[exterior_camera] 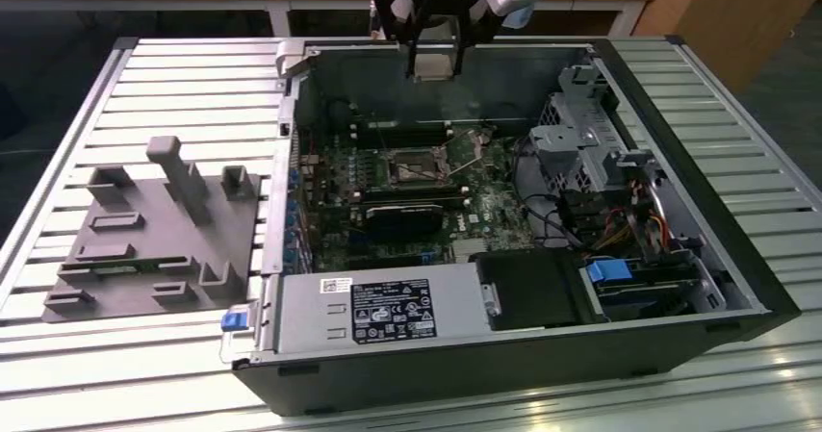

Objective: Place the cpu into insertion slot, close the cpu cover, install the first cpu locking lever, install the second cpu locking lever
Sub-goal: 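Place the cpu into insertion slot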

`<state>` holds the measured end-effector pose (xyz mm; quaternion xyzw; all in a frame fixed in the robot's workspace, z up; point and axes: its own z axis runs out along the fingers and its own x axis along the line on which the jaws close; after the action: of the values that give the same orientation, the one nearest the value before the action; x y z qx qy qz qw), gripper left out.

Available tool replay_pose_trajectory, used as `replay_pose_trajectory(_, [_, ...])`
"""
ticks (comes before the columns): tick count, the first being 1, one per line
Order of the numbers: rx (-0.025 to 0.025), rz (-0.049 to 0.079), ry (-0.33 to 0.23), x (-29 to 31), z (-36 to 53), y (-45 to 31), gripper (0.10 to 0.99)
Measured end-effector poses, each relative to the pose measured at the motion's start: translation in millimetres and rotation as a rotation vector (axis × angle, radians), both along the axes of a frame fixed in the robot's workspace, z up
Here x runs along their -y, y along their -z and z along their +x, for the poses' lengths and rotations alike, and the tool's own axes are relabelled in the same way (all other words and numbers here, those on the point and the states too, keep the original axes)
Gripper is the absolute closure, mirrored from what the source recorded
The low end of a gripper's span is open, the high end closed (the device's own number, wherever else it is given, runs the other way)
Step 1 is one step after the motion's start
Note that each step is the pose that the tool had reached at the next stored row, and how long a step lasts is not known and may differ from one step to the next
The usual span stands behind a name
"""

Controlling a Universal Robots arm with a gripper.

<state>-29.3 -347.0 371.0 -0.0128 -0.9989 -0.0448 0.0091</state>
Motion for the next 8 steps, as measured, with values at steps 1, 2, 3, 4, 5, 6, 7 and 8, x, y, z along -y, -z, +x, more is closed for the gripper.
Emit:
replay_pose_trajectory(1, [0.0000,0.000,0.000,0.0,0.0,0.8,0.549])
replay_pose_trajectory(2, [-0.0001,0.000,0.000,0.0,0.0,1.6,0.549])
replay_pose_trajectory(3, [0.0000,0.000,0.000,0.0,0.0,2.8,0.549])
replay_pose_trajectory(4, [0.0000,0.000,0.000,0.0,0.0,4.1,0.549])
replay_pose_trajectory(5, [0.0000,-0.001,0.000,0.1,0.0,5.3,0.549])
replay_pose_trajectory(6, [0.0000,-0.002,0.000,0.0,-0.1,6.7,0.549])
replay_pose_trajectory(7, [0.0000,-0.002,0.000,0.0,-0.1,8.3,0.549])
replay_pose_trajectory(8, [0.0000,-0.003,0.000,0.0,-0.2,9.9,0.549])
